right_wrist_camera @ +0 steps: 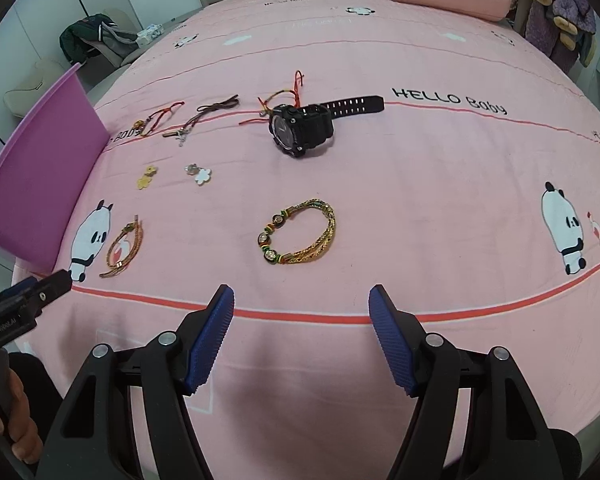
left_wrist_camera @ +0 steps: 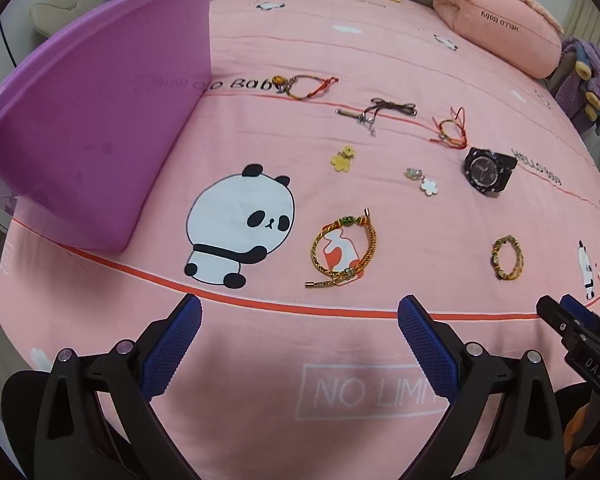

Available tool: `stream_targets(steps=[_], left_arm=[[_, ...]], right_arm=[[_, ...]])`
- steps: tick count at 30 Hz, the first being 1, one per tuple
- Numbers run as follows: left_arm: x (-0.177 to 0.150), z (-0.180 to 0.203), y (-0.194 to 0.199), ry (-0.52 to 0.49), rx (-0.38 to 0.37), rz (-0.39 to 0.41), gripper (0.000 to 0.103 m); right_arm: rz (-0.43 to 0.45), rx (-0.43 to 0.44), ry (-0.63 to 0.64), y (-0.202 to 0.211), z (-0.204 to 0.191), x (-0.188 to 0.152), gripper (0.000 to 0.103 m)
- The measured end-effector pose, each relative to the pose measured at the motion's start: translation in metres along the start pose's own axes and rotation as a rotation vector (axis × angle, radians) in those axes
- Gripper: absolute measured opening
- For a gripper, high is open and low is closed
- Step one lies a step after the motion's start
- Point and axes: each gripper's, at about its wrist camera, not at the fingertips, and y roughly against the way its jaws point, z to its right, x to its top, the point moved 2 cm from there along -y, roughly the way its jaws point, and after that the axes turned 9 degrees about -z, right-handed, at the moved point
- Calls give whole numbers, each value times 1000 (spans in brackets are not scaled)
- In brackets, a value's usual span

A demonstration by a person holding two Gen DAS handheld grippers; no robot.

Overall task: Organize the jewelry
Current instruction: 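Move both open tools back over the remaining jewelry on the bed, then grasp the braided gold-green bracelet with the right tool while the left tool grasps the other braided bracelet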

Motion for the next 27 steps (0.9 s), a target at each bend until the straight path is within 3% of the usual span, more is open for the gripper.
stream_targets(steps=[27], left_arm=[[22, 23, -67, -50, 15, -25, 97]], right_arm=[[-37, -38, -19, -57, 2, 26, 70]])
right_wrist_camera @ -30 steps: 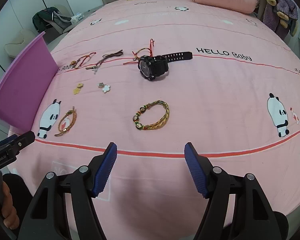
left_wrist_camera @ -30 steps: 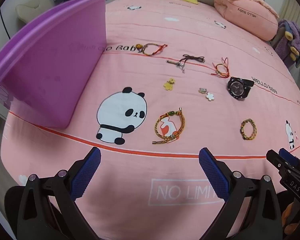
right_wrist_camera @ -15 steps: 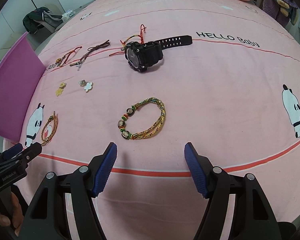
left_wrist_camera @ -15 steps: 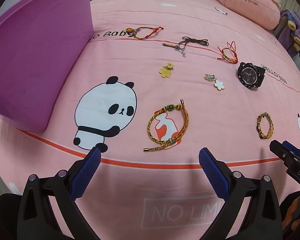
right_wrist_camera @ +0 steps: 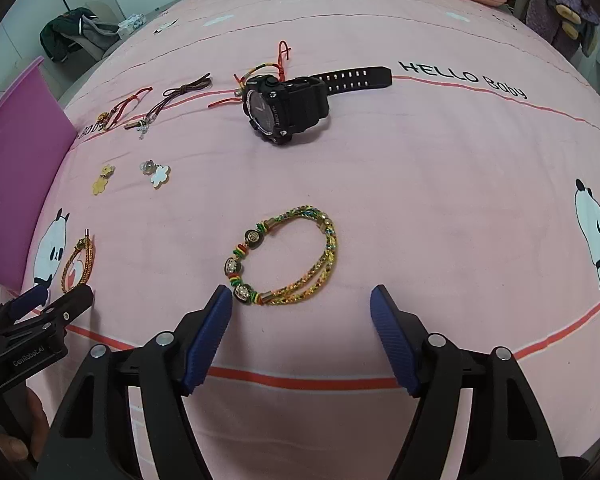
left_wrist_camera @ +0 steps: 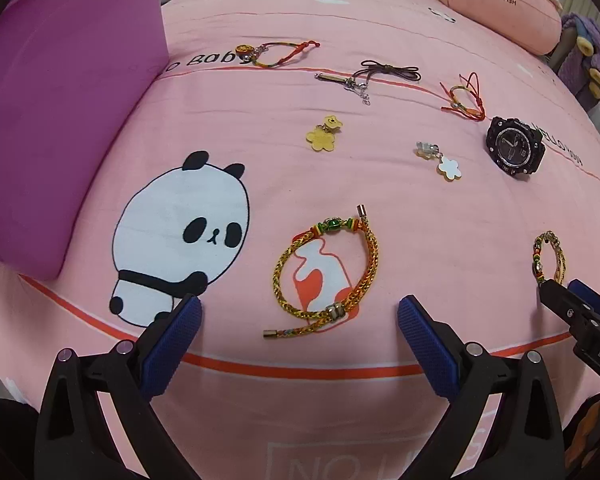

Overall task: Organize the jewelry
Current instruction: 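Grasp the braided gold-green bracelet with the right tool while the left tool grasps the other braided bracelet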

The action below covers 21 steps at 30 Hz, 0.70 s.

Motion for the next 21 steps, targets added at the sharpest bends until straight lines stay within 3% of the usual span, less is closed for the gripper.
stream_targets(steps=[17, 21], left_arm=[[15, 8, -14, 19, 4, 36, 97], [12, 8, -12, 28, -19, 48, 89]], right_arm=[[36, -83, 73, -15, -13, 14, 72], [42, -91, 94, -17, -16, 12, 68]])
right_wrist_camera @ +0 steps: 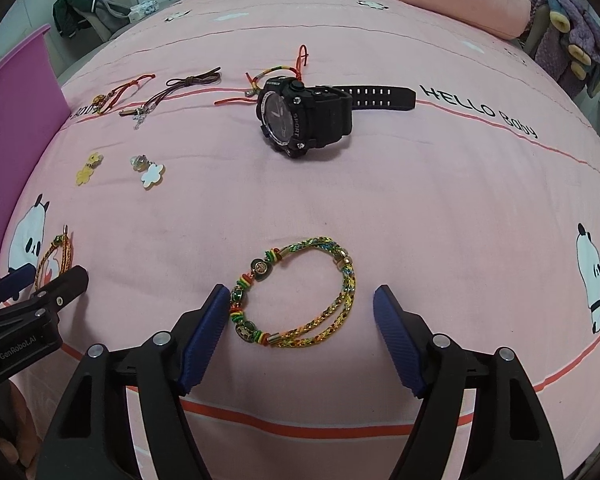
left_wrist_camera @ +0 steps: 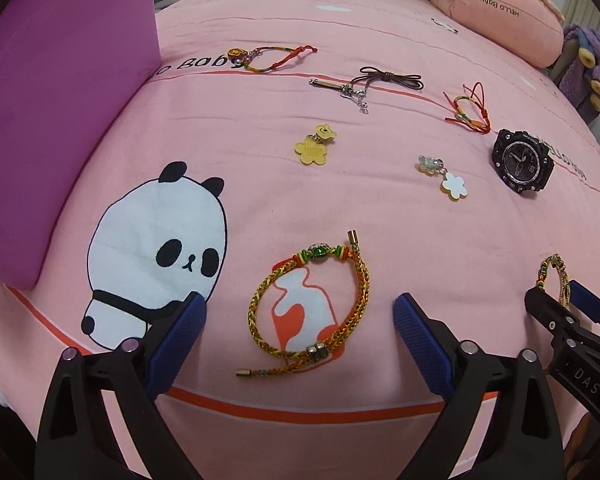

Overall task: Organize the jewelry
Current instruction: 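Grasp the braided gold-green bracelet with the right tool while the left tool grasps the other braided bracelet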

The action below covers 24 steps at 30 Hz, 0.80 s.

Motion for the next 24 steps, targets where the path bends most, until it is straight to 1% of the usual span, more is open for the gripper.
stream_targets(steps=[1, 2, 4, 5, 6, 7, 8, 9, 10, 11, 12, 13, 14, 15, 19, 24], left_arm=[[-2, 1, 2, -3, -1, 5, 84], [-3, 2, 3, -9, 1, 8, 82], [-5, 5, 5, -19, -5, 12, 70], [-5, 7, 6, -25, -10, 14, 67], [-6, 10, 7, -32, -11, 15, 61], [-7, 12, 8, -39, -10, 16, 53], [-8, 14, 9, -46, -12, 17, 48], [-9, 16, 10, -50, -19, 15, 37], [-10, 17, 11, -53, -23, 12, 26], [-11, 18, 13, -59, -25, 7, 21], [-11, 19, 13, -63, -30, 1, 12], [-12, 20, 15, -64, -37, -7, 8], [-12, 19, 16, -62, -41, -12, 8], [-13, 19, 17, -60, -45, -17, 8], [-16, 21, 25, -52, -79, -30, 8], [-22, 23, 45, -76, -84, -7, 8]], right_arm=[[2, 3, 7, 0, -1, -1, 65], [4, 5, 15, 0, -3, -2, 60], [7, 6, 32, 0, -7, -3, 54], [7, 9, 39, 1, -9, -3, 48], [7, 11, 46, 1, -11, -4, 42], [6, 17, 52, 2, -12, -4, 39], [6, 18, 57, 3, -14, -4, 33], [7, 22, 61, 3, -15, -5, 28], [6, 26, 60, 4, -15, -5, 25], [7, 30, 59, 4, -15, -5, 21], [7, 38, 55, 5, -14, -6, 16], [7, 45, 50, 6, -13, -5, 13], [7, 54, 42, 7, -11, -5, 10], [7, 65, 34, 8, -10, -5, 10], [6, 117, -7, 14, -2, -7, 9], [19, 149, -27, 24, 1, -12, 9]])
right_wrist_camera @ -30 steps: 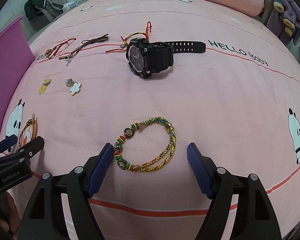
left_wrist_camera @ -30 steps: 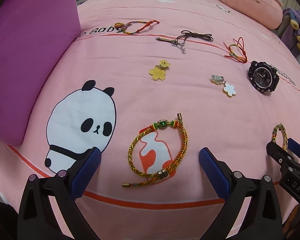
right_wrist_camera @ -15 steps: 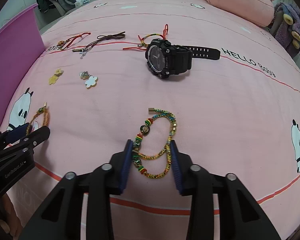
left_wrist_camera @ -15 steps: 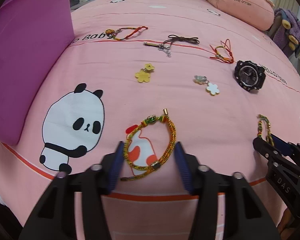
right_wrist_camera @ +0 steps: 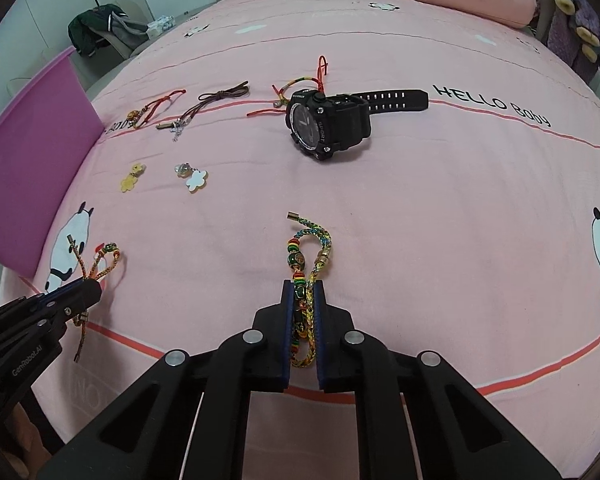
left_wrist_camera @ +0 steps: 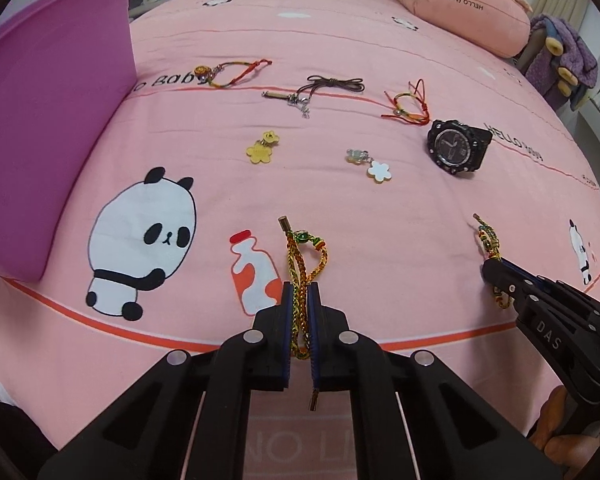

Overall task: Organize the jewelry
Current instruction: 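Grasp the braided gold-green bracelet with the right tool while the left tool grasps the other braided bracelet, then lift both braided bracelets and carry them over the purple tub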

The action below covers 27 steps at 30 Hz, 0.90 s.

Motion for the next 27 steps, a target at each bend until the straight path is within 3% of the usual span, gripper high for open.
stream_targets(steps=[16, 27], left_arm=[[-21, -34, 84, 20, -41, 112, 8], [-24, -86, 144, 59, -37, 178, 8]], right_arm=[[106, 87, 35, 76, -37, -22, 9], [175, 167, 158, 121, -132, -5, 9]])
